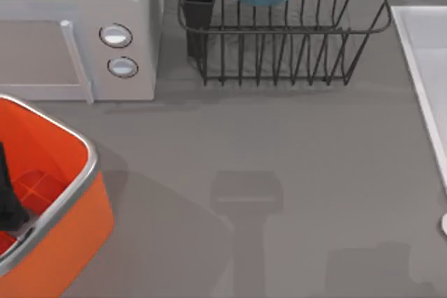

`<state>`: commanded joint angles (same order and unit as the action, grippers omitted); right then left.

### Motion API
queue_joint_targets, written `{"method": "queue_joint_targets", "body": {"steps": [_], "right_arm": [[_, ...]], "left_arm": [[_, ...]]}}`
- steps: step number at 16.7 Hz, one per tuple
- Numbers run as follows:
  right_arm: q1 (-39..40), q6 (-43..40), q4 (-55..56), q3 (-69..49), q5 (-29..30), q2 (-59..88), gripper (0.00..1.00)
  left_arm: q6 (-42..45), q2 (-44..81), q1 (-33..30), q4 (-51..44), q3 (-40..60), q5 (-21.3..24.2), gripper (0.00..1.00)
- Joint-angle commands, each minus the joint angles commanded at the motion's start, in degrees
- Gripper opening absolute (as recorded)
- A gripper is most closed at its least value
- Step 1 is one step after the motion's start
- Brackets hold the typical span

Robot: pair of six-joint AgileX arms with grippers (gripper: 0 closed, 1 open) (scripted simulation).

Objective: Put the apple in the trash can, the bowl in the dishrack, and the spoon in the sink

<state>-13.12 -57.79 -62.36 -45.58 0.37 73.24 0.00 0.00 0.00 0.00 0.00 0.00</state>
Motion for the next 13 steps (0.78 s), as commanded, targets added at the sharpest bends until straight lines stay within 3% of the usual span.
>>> {"method": "queue_joint_targets", "body": {"steps": [5, 13], "right_arm": [[0.2, 0.2, 4.2, 2.6, 0.0, 1.8, 1.00], [0.1, 0.3, 26.8, 14.5, 0.0, 12.2, 1.00]], "left_arm": [[0.0, 0.0, 0.0, 0.0, 0.0, 0.0, 1.00], [0.0, 0.0, 0.0, 0.0, 0.0, 0.0, 1.00]]}}
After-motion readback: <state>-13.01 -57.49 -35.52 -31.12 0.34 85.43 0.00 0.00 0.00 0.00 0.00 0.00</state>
